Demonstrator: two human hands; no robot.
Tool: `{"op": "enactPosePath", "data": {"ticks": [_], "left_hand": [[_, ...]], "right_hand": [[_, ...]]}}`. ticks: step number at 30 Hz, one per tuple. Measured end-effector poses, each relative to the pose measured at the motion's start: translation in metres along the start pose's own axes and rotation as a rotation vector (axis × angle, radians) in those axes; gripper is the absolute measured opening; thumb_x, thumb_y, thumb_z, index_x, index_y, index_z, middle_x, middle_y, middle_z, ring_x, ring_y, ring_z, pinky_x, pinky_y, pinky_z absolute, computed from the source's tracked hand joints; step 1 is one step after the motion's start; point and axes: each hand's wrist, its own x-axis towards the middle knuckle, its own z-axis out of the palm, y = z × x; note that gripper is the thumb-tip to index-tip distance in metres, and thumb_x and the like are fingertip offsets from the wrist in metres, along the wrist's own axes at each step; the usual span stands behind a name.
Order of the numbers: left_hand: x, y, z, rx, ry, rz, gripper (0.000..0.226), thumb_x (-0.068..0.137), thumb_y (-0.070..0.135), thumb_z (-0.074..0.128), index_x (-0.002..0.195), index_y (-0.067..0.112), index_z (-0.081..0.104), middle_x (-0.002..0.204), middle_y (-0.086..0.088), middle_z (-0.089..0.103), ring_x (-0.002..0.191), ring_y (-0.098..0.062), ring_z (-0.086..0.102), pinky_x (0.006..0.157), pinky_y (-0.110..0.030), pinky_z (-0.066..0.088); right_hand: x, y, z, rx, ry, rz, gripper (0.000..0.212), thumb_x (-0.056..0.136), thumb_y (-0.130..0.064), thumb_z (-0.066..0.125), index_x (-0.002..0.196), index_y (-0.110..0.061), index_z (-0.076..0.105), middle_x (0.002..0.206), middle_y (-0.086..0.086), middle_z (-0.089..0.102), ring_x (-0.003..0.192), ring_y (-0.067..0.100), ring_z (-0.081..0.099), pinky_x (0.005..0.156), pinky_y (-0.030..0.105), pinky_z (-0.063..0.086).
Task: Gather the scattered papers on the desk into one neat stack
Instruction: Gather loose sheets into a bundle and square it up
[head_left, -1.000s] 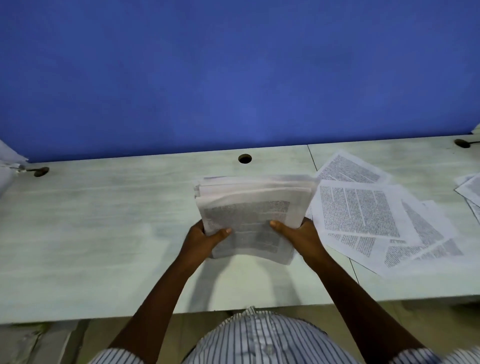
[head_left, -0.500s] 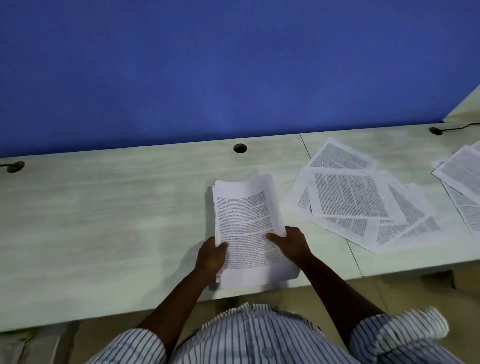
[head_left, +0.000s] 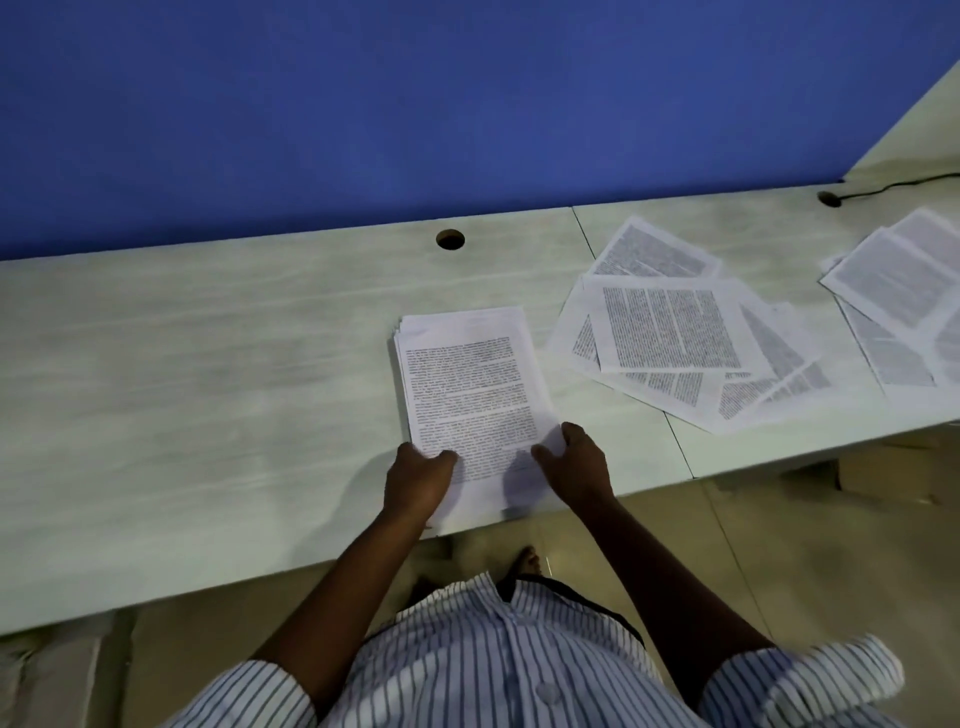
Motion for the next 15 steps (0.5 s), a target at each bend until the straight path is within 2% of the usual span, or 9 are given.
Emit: {"op": "enactPosePath", "data": {"ticks": [2,5,9,11,15], "left_hand": [[0.000,-0.002,-0.005,-0.041,0.031,0.003,0.043,0.086,0.039,0.066,0.118,0.013,0.055,0.113,-0.002,0.064,0.095,-0.022,0.062,0.079,-0.030,0.050],[-0.005,0.000,-0.009,-0.018,0.116,0.073,0.042,0.090,0.032,0.062,0.125,0.011,0.051,0.119,-0.004,0.061,0.095,-0.019,0.056,0.080,-0.028,0.044],[-0.016,0.013,-0.003,-0.039,0.174,0.163,0.050,0.093,0.030,0.061,0.138,0.014,0.047,0.137,-0.004,0.056,0.118,-0.022,0.056,0.095,-0.029,0.043],[-0.019,0.021,0.004,-0.079,0.184,0.180,0.047,0.094,0.028,0.062,0.137,0.016,0.049,0.135,-0.002,0.058,0.118,-0.021,0.057,0.096,-0.028,0.044],[-0.028,0.039,0.033,-0.157,0.208,0.181,0.039,0.092,0.027,0.064,0.129,0.018,0.055,0.126,0.001,0.063,0.109,-0.020,0.061,0.098,-0.037,0.050]], "right_hand": [[0.000,0.006,-0.009,0.042,-0.001,0.030,0.064,0.088,-0.035,0.070,0.139,-0.003,0.048,0.135,0.014,0.059,0.123,0.031,0.055,0.101,0.034,0.043],[-0.003,0.022,-0.022,0.097,0.023,0.054,0.052,0.088,-0.031,0.071,0.130,-0.005,0.055,0.123,0.011,0.064,0.112,0.028,0.060,0.091,0.029,0.043],[0.001,0.045,-0.036,0.189,0.045,0.056,0.032,0.087,-0.035,0.069,0.110,-0.012,0.063,0.102,0.003,0.069,0.096,0.024,0.064,0.084,0.033,0.046],[0.004,0.054,-0.041,0.265,0.046,0.066,0.031,0.085,-0.038,0.071,0.107,-0.016,0.064,0.097,0.000,0.069,0.092,0.021,0.063,0.086,0.035,0.049],[0.009,0.067,-0.067,0.413,-0.020,0.043,0.035,0.082,-0.038,0.075,0.110,-0.018,0.067,0.101,-0.002,0.070,0.095,0.020,0.067,0.093,0.048,0.054]]}}
